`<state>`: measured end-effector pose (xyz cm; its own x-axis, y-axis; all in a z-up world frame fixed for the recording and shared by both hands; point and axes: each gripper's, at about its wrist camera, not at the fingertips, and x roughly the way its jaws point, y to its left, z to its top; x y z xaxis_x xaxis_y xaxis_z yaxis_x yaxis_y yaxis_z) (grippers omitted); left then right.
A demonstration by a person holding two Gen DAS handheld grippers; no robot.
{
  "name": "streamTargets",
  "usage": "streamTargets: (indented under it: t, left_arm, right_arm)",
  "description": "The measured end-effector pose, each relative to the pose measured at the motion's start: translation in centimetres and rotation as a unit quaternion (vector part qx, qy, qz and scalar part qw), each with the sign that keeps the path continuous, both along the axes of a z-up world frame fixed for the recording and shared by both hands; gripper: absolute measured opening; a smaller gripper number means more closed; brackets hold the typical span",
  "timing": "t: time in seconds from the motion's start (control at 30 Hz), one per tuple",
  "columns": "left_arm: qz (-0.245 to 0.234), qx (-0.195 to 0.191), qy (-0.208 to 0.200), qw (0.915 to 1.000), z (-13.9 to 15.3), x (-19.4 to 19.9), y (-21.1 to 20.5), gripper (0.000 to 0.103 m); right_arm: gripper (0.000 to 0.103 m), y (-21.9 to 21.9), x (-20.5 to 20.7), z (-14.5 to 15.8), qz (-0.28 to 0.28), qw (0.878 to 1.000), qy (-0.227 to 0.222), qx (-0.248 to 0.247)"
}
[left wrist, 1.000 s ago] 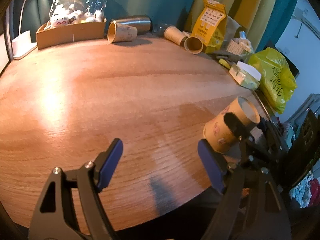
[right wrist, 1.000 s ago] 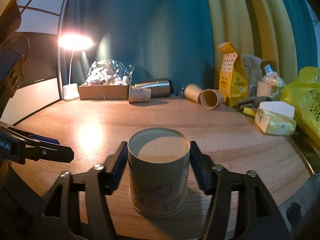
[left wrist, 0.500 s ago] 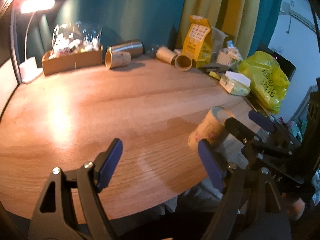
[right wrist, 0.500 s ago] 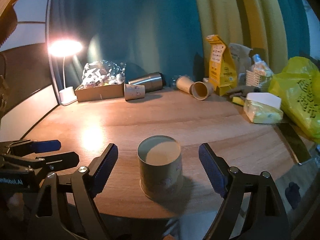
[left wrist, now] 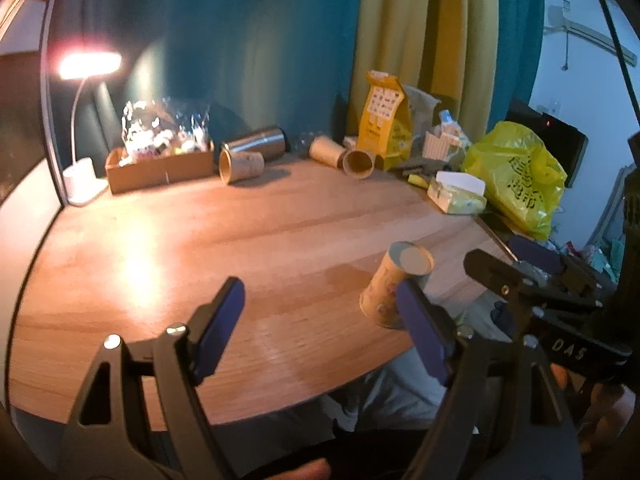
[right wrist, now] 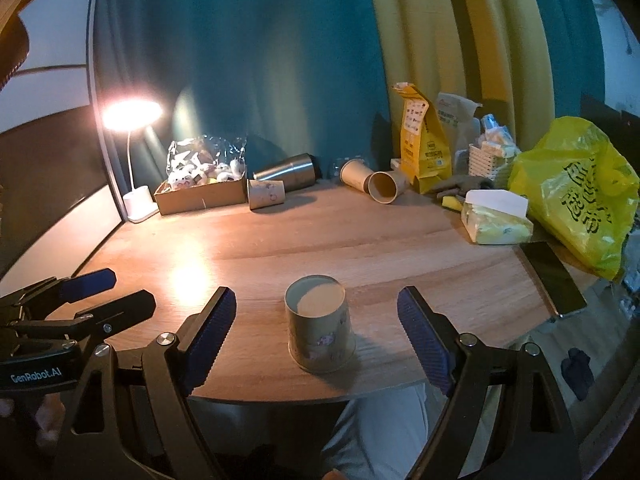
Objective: Flip cup upside down
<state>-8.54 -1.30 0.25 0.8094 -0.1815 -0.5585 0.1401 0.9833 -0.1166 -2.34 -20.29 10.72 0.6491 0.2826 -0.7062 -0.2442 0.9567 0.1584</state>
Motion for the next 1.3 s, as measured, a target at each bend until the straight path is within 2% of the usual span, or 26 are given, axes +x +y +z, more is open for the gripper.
streamTargets:
  t: [0.2,0.23,0.27,0.3,0.67,1.3]
  left_arm:
    - [0.012,0.001,-0.015,0.9998,1.2,-1.6,0.3,0.080]
    - [0.013,0.001,-0.016,0.9998,1.3,-1.8,0.4,0.085]
    - [0.015,0.000,-0.018,0.9997,1.3,-1.9,0.4,0.097]
    - [0.017,-0.002,-0.021,0.9996,1.5,-2.1,0.5,0.099]
    - [0.020,0.001,-0.031,0.9993,2.2,-2.5,0.6,0.099]
    - [0.031,-0.006,-0.027,0.9992,1.7,-2.4,1.1,0.099]
  right_arm:
    - [0.085,-0.1,-0.7,1.3,-0.003,1.000,0.005,0.003]
    - [0.085,0.0,-0.8,1.5,-0.002,1.000,0.002,0.003]
    - [0.085,0.0,-0.9,1.7,0.000,1.000,0.001,0.003]
    - [0.085,0.0,-1.0,1.9,0.002,1.000,-0.002,0.002]
    - [0.085,0.1,-1.3,2.2,0.003,1.000,-0.011,-0.008]
    - [0.085,0.2,-1.1,1.4,0.006,1.000,0.010,-0.002]
